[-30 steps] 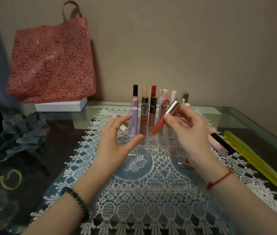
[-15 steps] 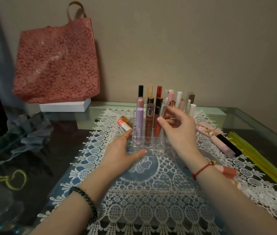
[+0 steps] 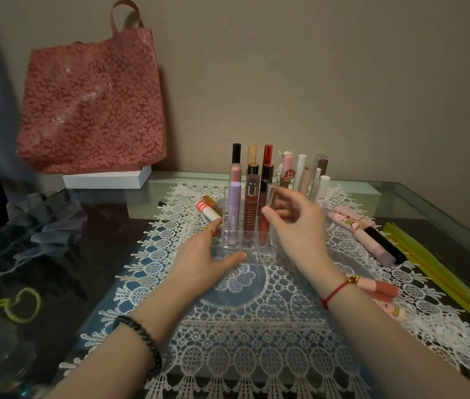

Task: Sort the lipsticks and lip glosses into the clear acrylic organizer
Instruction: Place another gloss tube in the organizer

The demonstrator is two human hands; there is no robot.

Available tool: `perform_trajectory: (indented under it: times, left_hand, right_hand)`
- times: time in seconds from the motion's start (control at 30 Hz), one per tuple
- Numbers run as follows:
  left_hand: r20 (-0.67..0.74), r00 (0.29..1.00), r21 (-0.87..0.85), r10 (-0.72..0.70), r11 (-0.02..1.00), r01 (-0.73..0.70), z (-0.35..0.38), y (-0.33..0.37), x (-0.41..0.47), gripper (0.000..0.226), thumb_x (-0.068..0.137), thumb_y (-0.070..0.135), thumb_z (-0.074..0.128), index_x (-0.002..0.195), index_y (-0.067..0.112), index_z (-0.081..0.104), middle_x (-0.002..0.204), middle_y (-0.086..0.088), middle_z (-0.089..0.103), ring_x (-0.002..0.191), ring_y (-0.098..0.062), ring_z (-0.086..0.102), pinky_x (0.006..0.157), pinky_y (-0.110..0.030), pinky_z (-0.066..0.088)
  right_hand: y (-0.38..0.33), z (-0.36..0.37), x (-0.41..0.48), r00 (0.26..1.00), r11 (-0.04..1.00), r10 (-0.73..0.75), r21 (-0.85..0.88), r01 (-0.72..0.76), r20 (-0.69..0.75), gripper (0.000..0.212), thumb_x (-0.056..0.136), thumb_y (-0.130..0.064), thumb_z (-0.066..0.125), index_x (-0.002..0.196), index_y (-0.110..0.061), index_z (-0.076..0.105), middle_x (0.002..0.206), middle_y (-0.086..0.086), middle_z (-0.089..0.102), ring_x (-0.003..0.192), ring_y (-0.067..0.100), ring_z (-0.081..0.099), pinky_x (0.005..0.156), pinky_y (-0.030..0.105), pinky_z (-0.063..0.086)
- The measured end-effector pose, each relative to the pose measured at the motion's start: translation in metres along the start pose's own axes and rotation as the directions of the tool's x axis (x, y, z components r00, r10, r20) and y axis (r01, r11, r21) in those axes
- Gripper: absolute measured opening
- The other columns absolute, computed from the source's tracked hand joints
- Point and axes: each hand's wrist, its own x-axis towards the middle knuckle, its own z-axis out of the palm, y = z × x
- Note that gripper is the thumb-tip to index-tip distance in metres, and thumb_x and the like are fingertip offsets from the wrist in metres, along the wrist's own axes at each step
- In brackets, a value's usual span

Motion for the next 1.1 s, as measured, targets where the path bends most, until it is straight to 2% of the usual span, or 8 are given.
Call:
perform_trajectory:
  times: [0.07,0.13,0.4,0.67,0.8,0.93,1.0,1.1]
  left_hand:
    - [-0.005,1.0,0.016,0.004,1.0,-0.004,0.001,-0.002,0.001,0.077,0.066,0.041,0.07,0.133,0.031,0.032,0.088,0.029,0.049,0.074,0.019,0.041,0.066,-0.007,0.036]
    - [-0.012,1.0,0.027,0.01,1.0,-0.009,0.002,-0.003,0.001,0.078,0.066,0.043,0.07,0.133,0.03,0.032,0.083,0.03,0.043,0.073,0.021,0.038,0.061,-0.004,0.029]
    - [0.002,1.0,0.046,0.018,0.999,-0.018,0.002,-0.006,0.004,0.081,0.066,0.044,0.069,0.135,0.027,0.03,0.091,0.025,0.051,0.073,0.018,0.04,0.062,-0.004,0.03]
    - [-0.021,0.999,0.064,0.024,0.998,-0.023,0.002,-0.004,0.002,0.081,0.066,0.043,0.07,0.135,0.026,0.03,0.088,0.026,0.042,0.072,0.021,0.036,0.066,-0.003,0.03]
    - [-0.013,1.0,0.051,0.011,0.999,-0.011,0.001,-0.001,0.0,0.079,0.067,0.041,0.07,0.135,0.026,0.031,0.083,0.028,0.042,0.07,0.021,0.038,0.054,-0.002,0.03]
    - [-0.007,1.0,0.054,0.0,0.999,0.0,0.0,0.001,-0.001,0.083,0.068,0.04,0.07,0.137,0.025,0.027,0.086,0.026,0.045,0.077,0.011,0.048,0.061,-0.009,0.04]
    - [-0.019,1.0,0.039,-0.011,0.999,0.012,-0.001,0.002,-0.002,0.088,0.067,0.041,0.071,0.138,0.026,0.022,0.095,0.02,0.051,0.084,-0.003,0.057,0.074,-0.024,0.051]
    - [-0.03,0.999,0.109,-0.02,0.994,0.024,-0.003,0.005,-0.002,0.095,0.066,0.045,0.07,0.141,0.024,0.015,0.102,0.002,0.053,0.1,-0.019,0.056,0.091,-0.039,0.045]
  right_hand:
    - [0.001,0.001,0.0,1.0,1.0,-0.007,-0.001,0.007,0.006,0.042,0.077,-0.011,0.067,0.115,-0.023,0.054,0.088,-0.009,0.061,0.08,0.001,0.059,0.067,0.012,0.051]
    - [0.002,0.002,-0.001,1.0,1.0,-0.015,-0.007,0.016,0.017,0.043,0.077,-0.011,0.066,0.114,-0.026,0.052,0.088,-0.01,0.059,0.08,0.0,0.058,0.066,0.01,0.05]
    - [0.003,0.002,-0.001,0.999,0.999,-0.02,-0.04,0.021,0.033,0.045,0.077,-0.012,0.066,0.116,-0.025,0.049,0.088,-0.012,0.058,0.082,-0.002,0.057,0.064,0.007,0.047]
    - [0.005,0.001,-0.002,0.998,0.997,-0.034,-0.063,0.037,0.048,0.049,0.076,-0.013,0.068,0.119,-0.025,0.047,0.09,-0.014,0.055,0.085,-0.003,0.053,0.067,0.01,0.045]
    - [0.003,0.0,-0.002,0.998,0.996,-0.045,-0.073,0.048,0.041,0.051,0.075,-0.014,0.068,0.12,-0.023,0.047,0.09,-0.015,0.054,0.086,-0.003,0.052,0.07,0.009,0.044]
    - [-0.006,-0.008,0.0,0.996,0.993,-0.087,-0.079,0.088,0.023,0.051,0.075,-0.015,0.069,0.12,-0.023,0.046,0.091,-0.013,0.054,0.086,-0.003,0.052,0.072,0.01,0.045]
    - [-0.014,-0.018,0.002,0.994,0.992,-0.106,-0.068,0.107,0.009,0.05,0.074,-0.015,0.068,0.118,-0.024,0.047,0.093,-0.011,0.055,0.087,-0.002,0.052,0.074,0.012,0.046]
    - [-0.024,-0.039,0.006,0.991,0.991,-0.131,-0.043,0.13,-0.027,0.048,0.073,-0.015,0.069,0.114,-0.028,0.046,0.092,-0.012,0.056,0.085,-0.001,0.054,0.073,0.01,0.047]
